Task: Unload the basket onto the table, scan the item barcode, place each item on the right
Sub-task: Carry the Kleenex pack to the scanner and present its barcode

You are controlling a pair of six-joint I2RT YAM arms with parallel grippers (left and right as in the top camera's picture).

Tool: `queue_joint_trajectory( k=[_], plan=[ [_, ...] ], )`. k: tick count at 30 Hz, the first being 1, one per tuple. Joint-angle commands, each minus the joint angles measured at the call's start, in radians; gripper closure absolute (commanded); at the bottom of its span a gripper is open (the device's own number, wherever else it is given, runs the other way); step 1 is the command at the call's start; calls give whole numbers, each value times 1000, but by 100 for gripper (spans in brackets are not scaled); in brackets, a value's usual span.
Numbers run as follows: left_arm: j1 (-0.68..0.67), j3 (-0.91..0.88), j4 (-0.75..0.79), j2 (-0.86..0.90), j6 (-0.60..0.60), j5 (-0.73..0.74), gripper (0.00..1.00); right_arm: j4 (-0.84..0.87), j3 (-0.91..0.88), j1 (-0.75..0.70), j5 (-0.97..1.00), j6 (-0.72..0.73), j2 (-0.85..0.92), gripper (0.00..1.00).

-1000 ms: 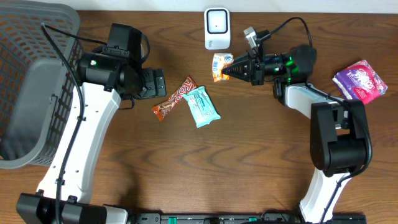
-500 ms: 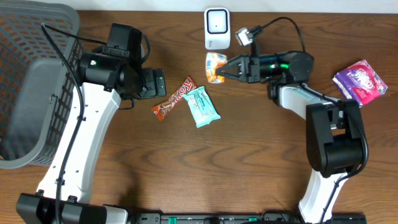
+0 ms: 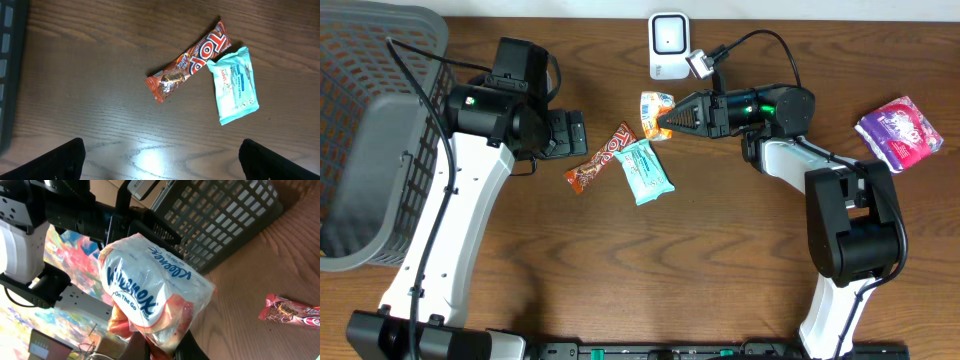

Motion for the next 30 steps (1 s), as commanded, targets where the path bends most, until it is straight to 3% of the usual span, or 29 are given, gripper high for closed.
queue_joint_trajectory(
  k=[1,8,13,19,25,30],
  plan=[
    [4,-5,-4,2,-5,-10,2,41,22,-11,-10,-43,0,99],
    [4,-5,-4,2,-5,-10,2,7,37,-78,85,-47,0,99],
    [4,-5,-4,2,-5,-10,2,-106,36,-123,101,-107,0,99],
    [4,-5,-4,2,-5,-10,2,-367,36,-129,137,-293,0,99],
    [4,-5,-4,2,-5,-10,2,-876,36,-135,306,-600,0,99],
    [4,-5,-4,2,-5,-10,2,-1030,36,-146,375,-735,0,99]
  ],
)
